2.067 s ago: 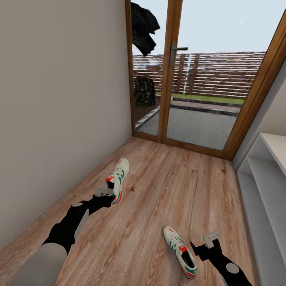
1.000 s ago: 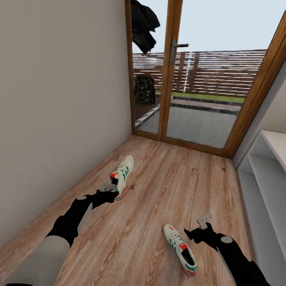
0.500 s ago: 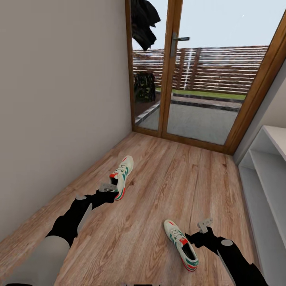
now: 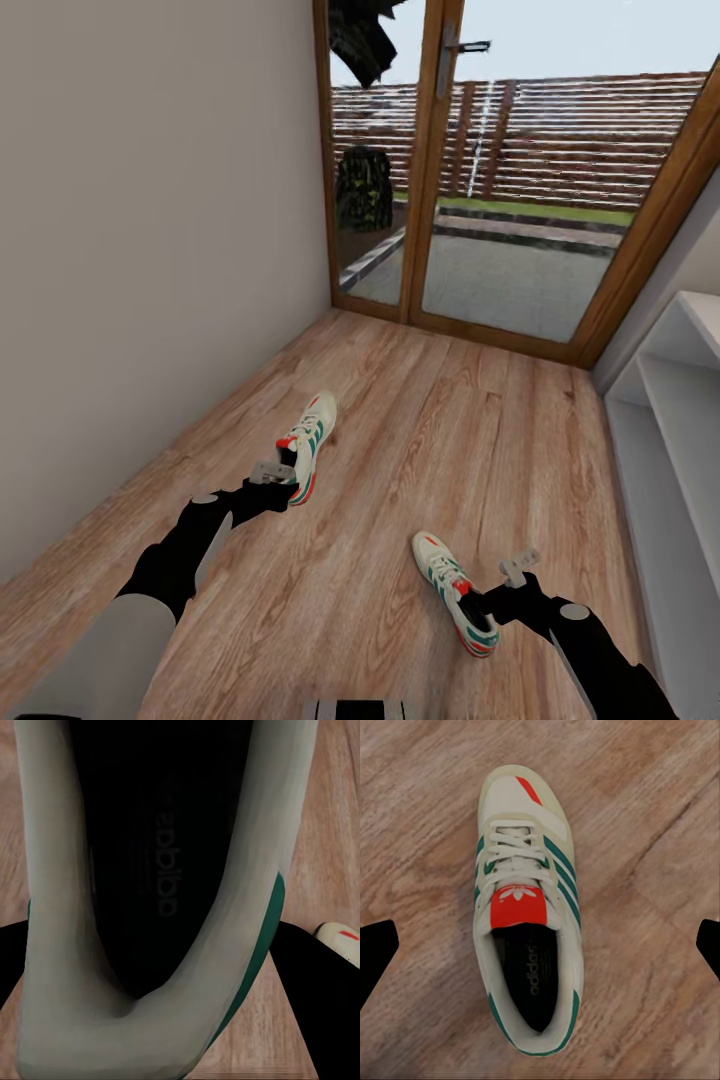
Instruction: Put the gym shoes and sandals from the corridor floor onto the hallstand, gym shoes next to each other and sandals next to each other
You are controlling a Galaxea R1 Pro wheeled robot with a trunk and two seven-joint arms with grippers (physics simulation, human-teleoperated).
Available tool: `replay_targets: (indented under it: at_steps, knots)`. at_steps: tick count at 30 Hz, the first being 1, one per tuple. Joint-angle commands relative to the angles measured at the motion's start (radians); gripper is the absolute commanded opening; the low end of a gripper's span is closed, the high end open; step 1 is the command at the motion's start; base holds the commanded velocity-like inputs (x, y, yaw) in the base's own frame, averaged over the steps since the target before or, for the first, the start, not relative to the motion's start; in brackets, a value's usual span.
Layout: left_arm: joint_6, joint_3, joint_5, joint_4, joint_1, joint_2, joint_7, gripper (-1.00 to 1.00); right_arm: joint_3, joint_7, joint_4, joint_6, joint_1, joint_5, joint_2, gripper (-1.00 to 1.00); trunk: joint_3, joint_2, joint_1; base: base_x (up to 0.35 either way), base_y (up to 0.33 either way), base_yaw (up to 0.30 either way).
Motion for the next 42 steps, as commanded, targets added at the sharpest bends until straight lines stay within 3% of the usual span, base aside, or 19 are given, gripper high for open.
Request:
replay_targets:
  at_steps: [1,34,42]
  knots:
    - [0.006,-0.002,0.002,-0.002,0.0,0.001,-0.002,-1.0,-0.004,0.008,-0.002,0.004,0.0,0.008,0.001,1.0,-0.006,-0.001,0.0,0.0,0.0,0.0]
    - [0.006,-0.001,0.004,-0.002,0.0,0.002,-0.002,-1.0,-0.005,0.007,-0.004,0.003,0.0,0.008,0.001,1.0,-0.186,-0.008,0.015,0.0,0.0,0.0]
    - [0.006,0.0,0.008,-0.002,0.0,0.008,-0.002,-1.0,-0.005,0.005,-0.004,0.003,0.0,0.008,0.001,1.0,-0.191,-0.008,0.015,0.0,0.0,0.0]
